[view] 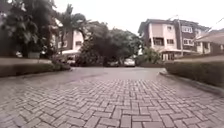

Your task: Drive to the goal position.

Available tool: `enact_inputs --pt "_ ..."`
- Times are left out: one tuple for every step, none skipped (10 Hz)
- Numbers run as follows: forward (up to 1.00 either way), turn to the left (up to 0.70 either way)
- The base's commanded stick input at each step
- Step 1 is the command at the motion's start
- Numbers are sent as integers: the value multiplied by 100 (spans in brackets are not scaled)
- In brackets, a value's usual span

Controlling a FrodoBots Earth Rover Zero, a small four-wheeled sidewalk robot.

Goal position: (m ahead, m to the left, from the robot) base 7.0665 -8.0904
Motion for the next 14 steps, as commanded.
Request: enact_inputs --pt "70 -35" --pt "70 -21" --pt "70 0" --pt "70 0" --pt "70 0" --pt "70 0" --pt "70 0" --pt "70 0" --pt "70 0" --pt "70 0" --pt "70 0" --pt "70 0" --pt "70 0" --pt "70 0"
